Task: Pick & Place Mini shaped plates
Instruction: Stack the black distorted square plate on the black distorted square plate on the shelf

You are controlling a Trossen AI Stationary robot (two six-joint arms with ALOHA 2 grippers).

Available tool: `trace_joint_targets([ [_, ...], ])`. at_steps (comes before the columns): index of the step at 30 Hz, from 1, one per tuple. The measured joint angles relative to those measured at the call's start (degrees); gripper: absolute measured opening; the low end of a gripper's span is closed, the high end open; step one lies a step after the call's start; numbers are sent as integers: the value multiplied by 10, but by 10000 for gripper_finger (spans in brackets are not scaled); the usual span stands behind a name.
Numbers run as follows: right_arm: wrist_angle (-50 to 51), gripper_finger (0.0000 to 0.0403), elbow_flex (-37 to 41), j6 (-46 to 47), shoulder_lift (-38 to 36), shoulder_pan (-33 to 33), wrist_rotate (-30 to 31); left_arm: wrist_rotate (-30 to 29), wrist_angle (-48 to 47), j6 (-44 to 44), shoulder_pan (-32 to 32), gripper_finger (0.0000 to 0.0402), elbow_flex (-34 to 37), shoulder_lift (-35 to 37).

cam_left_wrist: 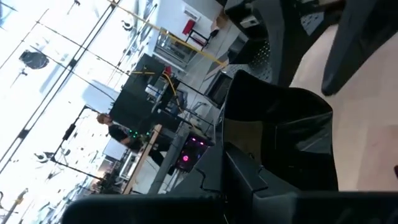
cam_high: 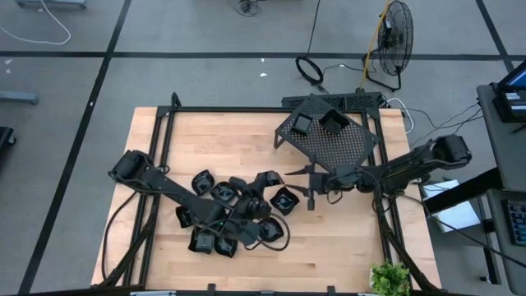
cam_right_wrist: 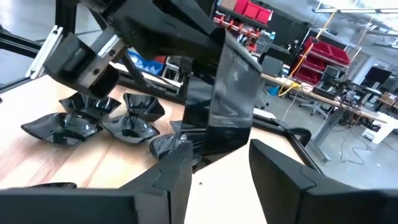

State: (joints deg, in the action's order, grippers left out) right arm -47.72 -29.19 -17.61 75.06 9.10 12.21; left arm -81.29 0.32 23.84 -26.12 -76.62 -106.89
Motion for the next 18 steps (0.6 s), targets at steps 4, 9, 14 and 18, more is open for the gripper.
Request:
trace_joint_targets([
  [4,-46,157,0,0,29,0,0,-6,0,-6,-3,2,0,0],
  [9,-78,158,0,6,47,0,0,17,-3,-17,3,3,0,0],
  [14,-76,157,0,7,47,1,23,34,-1,-19,8,4,0,0],
  [18,-73,142,0,7,47,0,74,49,-2,-35,8,2,0,0],
])
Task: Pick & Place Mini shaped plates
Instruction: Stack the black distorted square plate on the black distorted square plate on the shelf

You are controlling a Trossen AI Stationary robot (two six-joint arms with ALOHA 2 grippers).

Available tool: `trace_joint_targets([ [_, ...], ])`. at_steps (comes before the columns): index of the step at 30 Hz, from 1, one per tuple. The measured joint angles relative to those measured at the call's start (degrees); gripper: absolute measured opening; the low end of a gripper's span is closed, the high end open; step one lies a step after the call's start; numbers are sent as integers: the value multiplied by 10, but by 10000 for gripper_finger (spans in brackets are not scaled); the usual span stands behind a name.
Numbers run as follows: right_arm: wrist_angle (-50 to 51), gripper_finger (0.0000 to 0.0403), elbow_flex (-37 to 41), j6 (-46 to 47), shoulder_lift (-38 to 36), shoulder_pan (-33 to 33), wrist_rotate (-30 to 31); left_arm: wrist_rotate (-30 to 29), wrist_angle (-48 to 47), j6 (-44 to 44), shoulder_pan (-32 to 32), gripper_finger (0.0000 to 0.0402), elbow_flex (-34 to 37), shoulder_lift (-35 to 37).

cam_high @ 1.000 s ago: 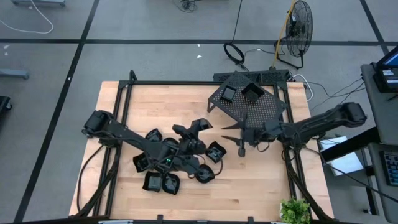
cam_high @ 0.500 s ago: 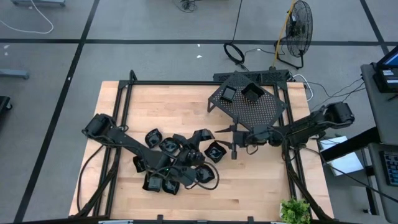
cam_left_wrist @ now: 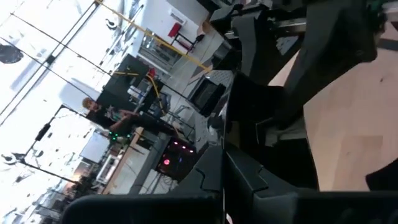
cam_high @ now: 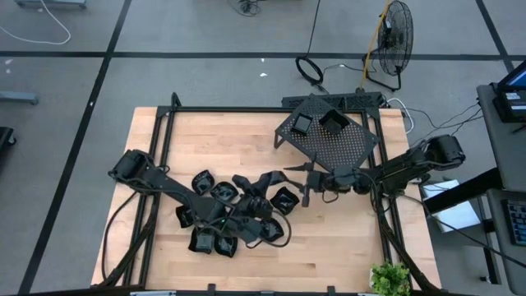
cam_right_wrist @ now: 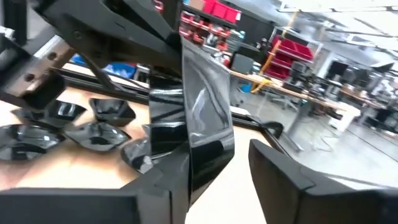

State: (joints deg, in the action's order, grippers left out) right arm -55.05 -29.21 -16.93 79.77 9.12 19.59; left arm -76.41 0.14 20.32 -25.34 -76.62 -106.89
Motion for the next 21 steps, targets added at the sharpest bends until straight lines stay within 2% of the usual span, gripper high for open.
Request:
trace_joint_targets([
  [3,0,110,0,0,0,1,12,11,0,-11,1,11,0,0],
  [8,0,22,0,-3,0,0,12,49,33,-16,-3,40,0,0],
  [12,3,9,0,-5,0,0,-1,52,81,-19,-11,75,-6,0],
  [17,22,2,0,1,0,0,-4,-14,87,-10,-44,157,-64,10],
  [21,49,2,0,42,-23,-1,-2,-130,82,27,-78,224,-103,8],
])
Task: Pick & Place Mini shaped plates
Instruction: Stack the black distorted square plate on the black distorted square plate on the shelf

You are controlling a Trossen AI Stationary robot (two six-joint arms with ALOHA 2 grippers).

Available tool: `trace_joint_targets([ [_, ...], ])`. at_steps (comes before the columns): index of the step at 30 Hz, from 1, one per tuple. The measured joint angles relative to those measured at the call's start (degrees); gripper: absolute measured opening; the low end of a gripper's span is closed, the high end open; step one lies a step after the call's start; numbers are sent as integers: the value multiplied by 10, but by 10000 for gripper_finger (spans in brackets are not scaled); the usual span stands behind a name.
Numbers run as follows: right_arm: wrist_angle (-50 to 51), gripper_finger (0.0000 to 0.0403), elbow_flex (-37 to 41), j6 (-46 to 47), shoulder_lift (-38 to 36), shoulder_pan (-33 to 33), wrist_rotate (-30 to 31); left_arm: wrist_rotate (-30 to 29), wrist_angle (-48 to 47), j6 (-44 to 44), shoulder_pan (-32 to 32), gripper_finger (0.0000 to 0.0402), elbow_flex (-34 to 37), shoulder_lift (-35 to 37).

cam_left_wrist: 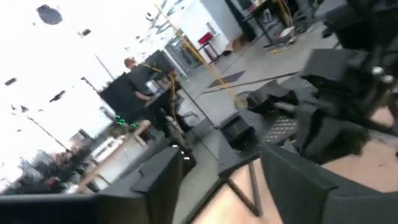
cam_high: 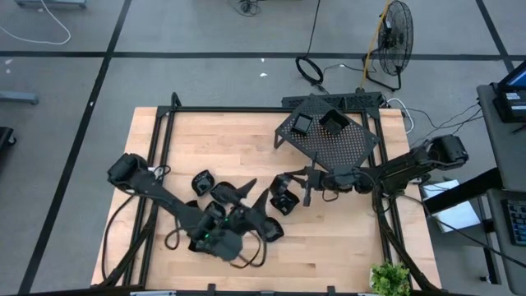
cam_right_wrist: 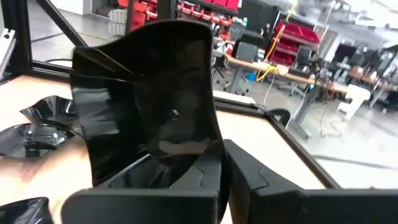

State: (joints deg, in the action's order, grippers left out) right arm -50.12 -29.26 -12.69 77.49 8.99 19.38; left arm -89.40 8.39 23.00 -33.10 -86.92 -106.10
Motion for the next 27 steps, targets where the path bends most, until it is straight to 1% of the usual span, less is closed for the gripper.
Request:
trace_joint_targets([
  [2,36,1,0,15,-31,-4,3,-3,1,19,-13,248,-2,1],
  [3,55,1,0,21,-51,-6,18,-3,0,15,-20,258,0,4],
  [5,108,1,-5,31,-98,-15,83,-3,-22,-13,-33,270,2,9],
  [7,189,1,-14,33,-155,-28,172,-6,-77,-75,-38,276,1,12],
  [9,275,1,-31,52,-209,-47,254,-7,-152,-147,-39,276,1,11],
  [11,349,1,-44,79,-264,-72,299,-1,-227,-226,-38,273,2,10],
  [12,376,1,-49,93,-288,-88,304,4,-269,-271,-36,270,2,10],
  [14,410,0,-50,117,-327,-123,301,30,-351,-367,-29,262,2,10],
  [17,471,0,-50,148,-363,-179,299,97,-468,-517,-9,250,2,10],
  [18,498,0,-50,158,-372,-199,288,118,-497,-553,-1,246,2,10],
  [19,520,0,-50,170,-376,-219,266,141,-524,-582,7,242,2,10],
  [21,548,0,-50,191,-381,-258,203,193,-559,-627,22,236,2,10],
  [22,563,0,-50,195,-382,-276,163,219,-569,-640,29,234,2,10],
  [24,577,0,-50,196,-379,-309,102,263,-578,-653,44,229,2,10],
  [27,598,0,-58,194,-375,-350,54,303,-578,-654,63,223,2,10],
])
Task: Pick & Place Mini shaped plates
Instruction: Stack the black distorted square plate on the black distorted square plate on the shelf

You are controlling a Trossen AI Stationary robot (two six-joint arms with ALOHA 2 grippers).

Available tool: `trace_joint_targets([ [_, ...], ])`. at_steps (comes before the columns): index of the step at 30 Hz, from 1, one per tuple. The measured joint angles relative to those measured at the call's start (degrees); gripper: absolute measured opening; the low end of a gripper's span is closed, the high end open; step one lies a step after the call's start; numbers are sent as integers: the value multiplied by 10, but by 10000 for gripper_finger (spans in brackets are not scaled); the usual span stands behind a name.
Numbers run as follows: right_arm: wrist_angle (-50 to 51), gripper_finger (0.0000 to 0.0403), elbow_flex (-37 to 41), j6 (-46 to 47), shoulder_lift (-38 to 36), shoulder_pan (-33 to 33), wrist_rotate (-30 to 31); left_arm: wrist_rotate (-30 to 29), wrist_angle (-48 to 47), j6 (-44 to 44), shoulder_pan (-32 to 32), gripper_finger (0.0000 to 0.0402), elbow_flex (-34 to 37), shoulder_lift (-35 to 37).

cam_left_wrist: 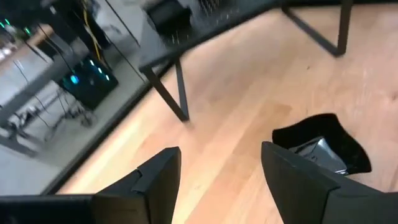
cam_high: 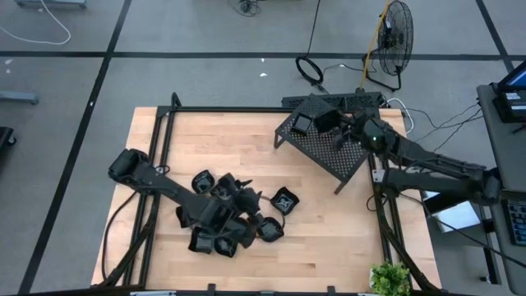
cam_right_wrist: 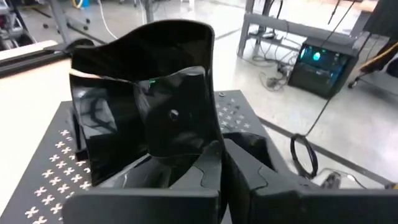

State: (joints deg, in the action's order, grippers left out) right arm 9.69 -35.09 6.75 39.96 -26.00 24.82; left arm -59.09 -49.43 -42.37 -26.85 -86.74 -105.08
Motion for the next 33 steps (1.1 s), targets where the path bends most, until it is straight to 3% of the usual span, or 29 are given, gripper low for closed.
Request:
trace_joint_targets([
  [6,133,0,-119,-3,39,-77,-72,36,0,0,24,220,0,0],
  [14,368,0,-287,-34,172,-154,-139,56,0,-1,38,215,7,0],
  [20,387,0,-292,-46,216,-167,-146,67,0,-27,38,214,38,0],
  [26,386,4,-290,-59,214,-167,-145,71,0,-48,38,214,57,-1],
  [33,386,48,-289,-61,183,-164,-145,70,8,-44,39,214,57,-1],
])
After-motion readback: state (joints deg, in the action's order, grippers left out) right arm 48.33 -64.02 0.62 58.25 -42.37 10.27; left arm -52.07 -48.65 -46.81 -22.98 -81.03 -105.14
